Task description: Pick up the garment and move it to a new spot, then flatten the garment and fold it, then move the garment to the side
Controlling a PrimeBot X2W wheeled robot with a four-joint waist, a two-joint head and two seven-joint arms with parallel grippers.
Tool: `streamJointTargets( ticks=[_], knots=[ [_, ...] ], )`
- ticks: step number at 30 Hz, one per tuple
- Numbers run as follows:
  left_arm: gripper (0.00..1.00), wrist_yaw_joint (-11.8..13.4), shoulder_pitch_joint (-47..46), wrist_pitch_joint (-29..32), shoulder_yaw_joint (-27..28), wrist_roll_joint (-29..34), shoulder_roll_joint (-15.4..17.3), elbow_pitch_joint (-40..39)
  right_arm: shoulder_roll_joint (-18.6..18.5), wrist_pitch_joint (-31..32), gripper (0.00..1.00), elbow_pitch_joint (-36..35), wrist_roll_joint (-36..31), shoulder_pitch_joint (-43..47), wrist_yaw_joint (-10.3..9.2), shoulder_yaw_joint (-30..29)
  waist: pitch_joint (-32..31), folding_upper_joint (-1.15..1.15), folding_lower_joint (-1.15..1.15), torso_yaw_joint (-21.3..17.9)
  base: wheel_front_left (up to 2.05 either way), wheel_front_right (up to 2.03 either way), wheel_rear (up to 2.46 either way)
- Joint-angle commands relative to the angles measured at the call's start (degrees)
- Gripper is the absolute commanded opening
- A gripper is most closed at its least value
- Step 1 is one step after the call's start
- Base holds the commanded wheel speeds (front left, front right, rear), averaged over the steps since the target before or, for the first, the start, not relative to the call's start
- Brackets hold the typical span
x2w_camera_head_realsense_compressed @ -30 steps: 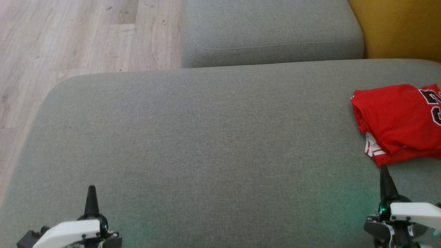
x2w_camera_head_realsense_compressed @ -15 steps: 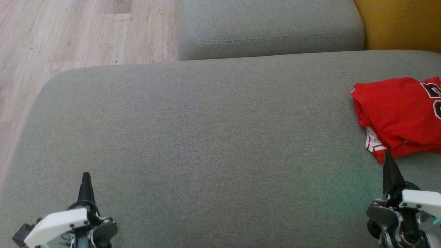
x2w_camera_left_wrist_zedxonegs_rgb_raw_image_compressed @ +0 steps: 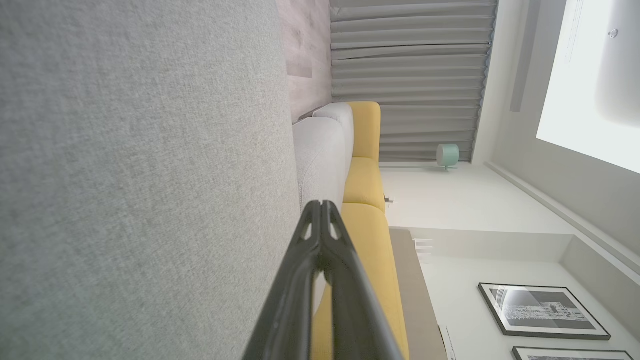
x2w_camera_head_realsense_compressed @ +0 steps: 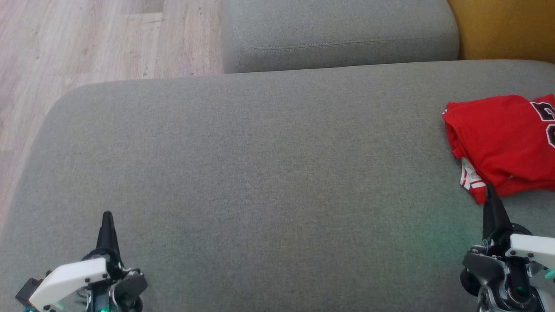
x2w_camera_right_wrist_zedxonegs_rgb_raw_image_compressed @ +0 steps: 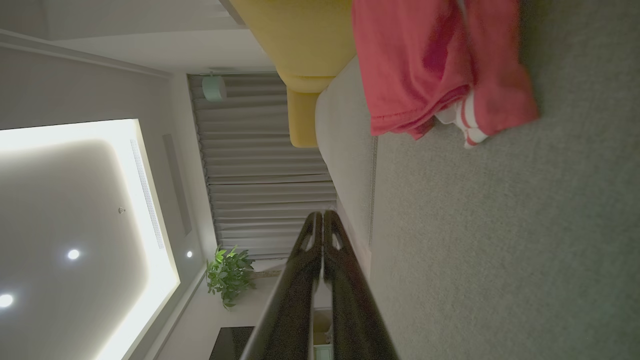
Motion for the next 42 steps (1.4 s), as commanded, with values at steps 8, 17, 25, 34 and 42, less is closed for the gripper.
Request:
streamJointTargets(
  ticks=[8,17,25,34,42],
  knots=[
    [0.00,-0.38,-2.75,0.19,2.31,-0.30,0.21,-2.08,-0.17,0.35,0.00,-2.16,0.39,-2.95,0.40,1.15,-0.01,0.00,0.00,0.00,0.00,0.00,0.00],
    [0.00,-0.38,-2.75,0.19,2.31,-0.31,0.21,-2.09,-0.17,0.35,0.00,-2.16,0.40,-2.95,0.40,1.16,-0.01,0.00,0.00,0.00,0.00,0.00,0.00],
    [0.00,-0.38,-2.75,0.19,2.31,-0.31,0.21,-2.09,-0.17,0.35,0.00,-2.16,0.40,-2.95,0.40,1.16,-0.01,0.00,0.00,0.00,0.00,0.00,0.00],
    [0.00,-0.38,-2.75,0.19,2.31,-0.31,0.21,-2.09,-0.17,0.34,0.00,-2.16,0.40,-2.95,0.40,1.16,-0.01,0.00,0.00,0.00,0.00,0.00,0.00],
    [0.00,-0.38,-2.75,0.19,2.31,-0.31,0.21,-2.09,-0.17,0.34,0.00,-2.16,0.40,-2.95,0.40,1.16,-0.01,0.00,0.00,0.00,0.00,0.00,0.00]
  ],
)
